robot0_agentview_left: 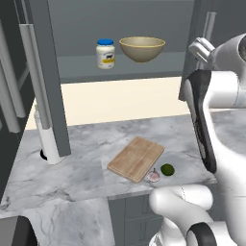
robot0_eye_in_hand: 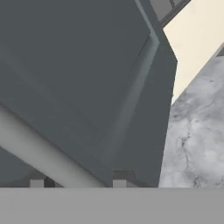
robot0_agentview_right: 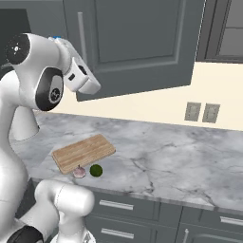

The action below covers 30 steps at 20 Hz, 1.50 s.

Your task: Open the cabinet. Place the bowl and condiment on the counter. Then place the lime and garlic on the cutting board.

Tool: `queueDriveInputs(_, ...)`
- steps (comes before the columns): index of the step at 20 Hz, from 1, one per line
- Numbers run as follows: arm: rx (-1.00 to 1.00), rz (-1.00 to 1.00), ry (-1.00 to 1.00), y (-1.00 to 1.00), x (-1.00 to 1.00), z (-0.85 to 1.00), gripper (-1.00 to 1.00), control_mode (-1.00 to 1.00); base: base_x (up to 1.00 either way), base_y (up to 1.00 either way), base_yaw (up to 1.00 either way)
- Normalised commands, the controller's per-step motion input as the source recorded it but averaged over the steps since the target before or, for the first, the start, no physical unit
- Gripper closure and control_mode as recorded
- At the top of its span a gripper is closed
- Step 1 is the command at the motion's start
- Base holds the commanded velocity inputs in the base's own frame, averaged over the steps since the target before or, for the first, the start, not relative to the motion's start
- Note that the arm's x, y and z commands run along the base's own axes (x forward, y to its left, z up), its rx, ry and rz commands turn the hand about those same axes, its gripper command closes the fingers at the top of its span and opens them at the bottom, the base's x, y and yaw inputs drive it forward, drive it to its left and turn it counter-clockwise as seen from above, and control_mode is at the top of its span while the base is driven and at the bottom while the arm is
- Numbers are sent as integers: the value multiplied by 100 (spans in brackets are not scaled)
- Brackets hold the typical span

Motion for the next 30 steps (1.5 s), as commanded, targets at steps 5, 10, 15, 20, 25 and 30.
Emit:
queueDriveInputs(5,13,0,0,-100,-46,-52,100,-100,0,0,0)
queueDriveInputs(10,9,0,0,-100,-36,-55,100,-100,0,0,0)
queueDriveInputs(15,3,0,0,-100,-17,-54,-100,-100,0,0,0)
queueDriveInputs(20,1,0,0,-56,-66,-38,-100,-100,0,0,0)
queueDriveInputs(25,-2,-7,0,24,-100,-38,-100,-100,0,0,0)
queueDriveInputs(30,-4,-9,0,75,-56,-16,-100,-100,0,0,0)
